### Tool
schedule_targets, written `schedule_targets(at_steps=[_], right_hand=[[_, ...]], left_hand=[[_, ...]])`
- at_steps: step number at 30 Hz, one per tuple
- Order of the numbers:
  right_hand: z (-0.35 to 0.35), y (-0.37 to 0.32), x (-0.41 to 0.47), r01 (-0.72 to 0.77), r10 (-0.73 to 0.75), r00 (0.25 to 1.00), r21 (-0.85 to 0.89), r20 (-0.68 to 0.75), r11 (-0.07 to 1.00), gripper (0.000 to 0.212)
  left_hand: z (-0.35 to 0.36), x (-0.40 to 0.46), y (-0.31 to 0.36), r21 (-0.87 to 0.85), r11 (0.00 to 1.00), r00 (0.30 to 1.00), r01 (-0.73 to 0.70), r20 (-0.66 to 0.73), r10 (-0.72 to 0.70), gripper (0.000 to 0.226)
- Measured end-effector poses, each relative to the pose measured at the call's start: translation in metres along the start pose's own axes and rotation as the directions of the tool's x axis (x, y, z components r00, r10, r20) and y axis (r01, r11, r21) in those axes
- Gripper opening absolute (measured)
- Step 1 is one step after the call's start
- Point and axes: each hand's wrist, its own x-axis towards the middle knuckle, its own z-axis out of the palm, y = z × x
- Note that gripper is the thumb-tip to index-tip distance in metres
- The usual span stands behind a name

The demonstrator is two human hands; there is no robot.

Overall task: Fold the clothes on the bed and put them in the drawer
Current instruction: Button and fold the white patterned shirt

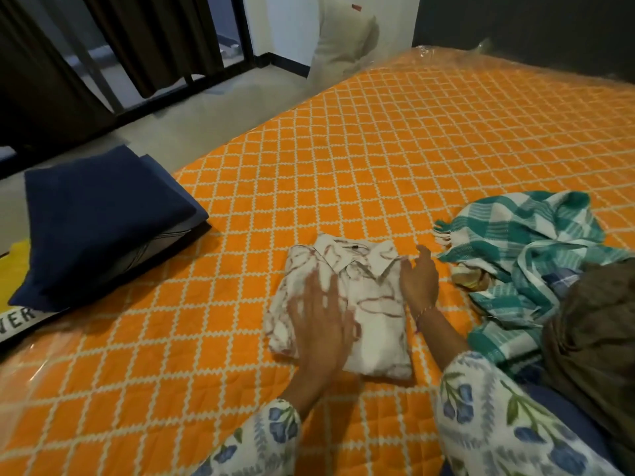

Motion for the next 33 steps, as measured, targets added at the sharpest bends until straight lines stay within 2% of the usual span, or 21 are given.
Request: schedule_targets(at_steps=[1,3,4,5,7,9,11,13,15,16,18,20,21,22,24,27,29,31,33], right_hand=[[0.006,0.003,-0.02,0.062,-0.06,0.998,-0.086,0.024,0.994,0.056],[0.02,0.012,-0.068,0.172,-0.13,0.976,-0.256,0.173,0.951,0.066],[0.029,0.02,-0.085,0.232,-0.157,0.96,-0.341,0.233,0.911,0.07],[0.036,0.028,-0.096,0.278,-0.183,0.95,-0.415,0.253,0.866,0.073],[0.043,0.039,-0.102,0.305,-0.226,0.95,-0.485,0.216,0.82,0.09],[0.044,0.043,-0.098,0.319,-0.253,0.947,-0.499,0.198,0.806,0.101],[0.038,0.04,-0.096,0.357,-0.28,0.934,-0.508,0.223,0.784,0.093],[0.031,0.041,-0.094,0.344,-0.274,0.939,-0.515,0.209,0.785,0.076],[0.023,0.041,-0.088,0.253,-0.228,0.967,-0.473,0.111,0.844,0.067],[0.017,0.04,-0.086,0.196,-0.194,0.98,-0.436,0.05,0.878,0.066],[0.009,0.039,-0.08,0.101,-0.111,0.994,-0.37,-0.008,0.924,0.064],[0.006,0.037,-0.07,-0.003,0.009,1.0,-0.318,0.019,0.948,0.063],[0.005,0.034,-0.066,-0.085,0.101,0.994,-0.247,0.053,0.965,0.064],[0.004,0.032,-0.062,-0.174,0.191,0.977,-0.158,0.099,0.972,0.063],[0.0,0.028,-0.057,-0.264,0.265,0.941,-0.031,0.209,0.964,0.051],[-0.005,0.028,-0.049,-0.293,0.2,0.903,0.203,0.38,0.934,0.035],[-0.008,0.029,-0.049,-0.253,0.062,0.89,0.376,0.452,0.891,0.038],[-0.009,0.027,-0.054,-0.188,-0.073,0.863,0.452,0.5,0.872,0.042],[-0.004,0.021,-0.062,-0.138,-0.135,0.843,0.452,0.52,0.881,0.044]], left_hand=[[-0.006,0.001,-0.01,-0.006,0.984,0.983,0.18,-0.025,-0.18,0.055],[-0.015,-0.002,-0.029,0.0,0.879,0.873,0.478,0.114,-0.475,0.053],[-0.017,-0.007,-0.037,0.002,0.848,0.829,0.531,0.209,-0.519,0.048],[-0.017,-0.013,-0.044,-0.038,0.854,0.831,0.519,0.254,-0.494,0.038],[-0.014,-0.024,-0.058,-0.141,0.875,0.875,0.463,0.234,-0.425,0.021],[-0.016,-0.026,-0.065,-0.238,0.84,0.869,0.487,0.23,-0.438,0.02],[-0.02,-0.024,-0.071,-0.315,0.773,0.834,0.551,0.247,-0.494,0.022],[-0.027,-0.019,-0.076,-0.301,0.71,0.771,0.637,0.237,-0.592,0.024],[-0.034,-0.01,-0.079,-0.269,0.677,0.726,0.685,0.18,-0.663,0.027],[-0.037,-0.004,-0.079,-0.273,0.656,0.708,0.704,0.202,-0.676,0.03],[-0.039,0.012,-0.073,-0.285,0.574,0.64,0.768,0.392,-0.661,0.056],[-0.036,0.03,-0.062,-0.256,0.495,0.541,0.831,0.584,-0.606,0.084],[-0.034,0.037,-0.057,-0.231,0.493,0.514,0.839,0.635,-0.577,0.09],[-0.03,0.041,-0.056,-0.205,0.518,0.507,0.83,0.666,-0.547,0.09],[-0.024,0.039,-0.055,-0.185,0.596,0.535,0.781,0.69,-0.487,0.076],[-0.022,0.029,-0.063,-0.25,0.66,0.614,0.708,0.68,-0.402,0.059],[-0.025,0.023,-0.067,-0.346,0.615,0.653,0.709,0.652,-0.387,0.057],[-0.03,0.019,-0.066,-0.468,0.488,0.664,0.737,0.635,-0.394,0.056],[-0.037,0.014,-0.069,-0.587,0.253,0.636,0.77,0.667,-0.389,0.054]])
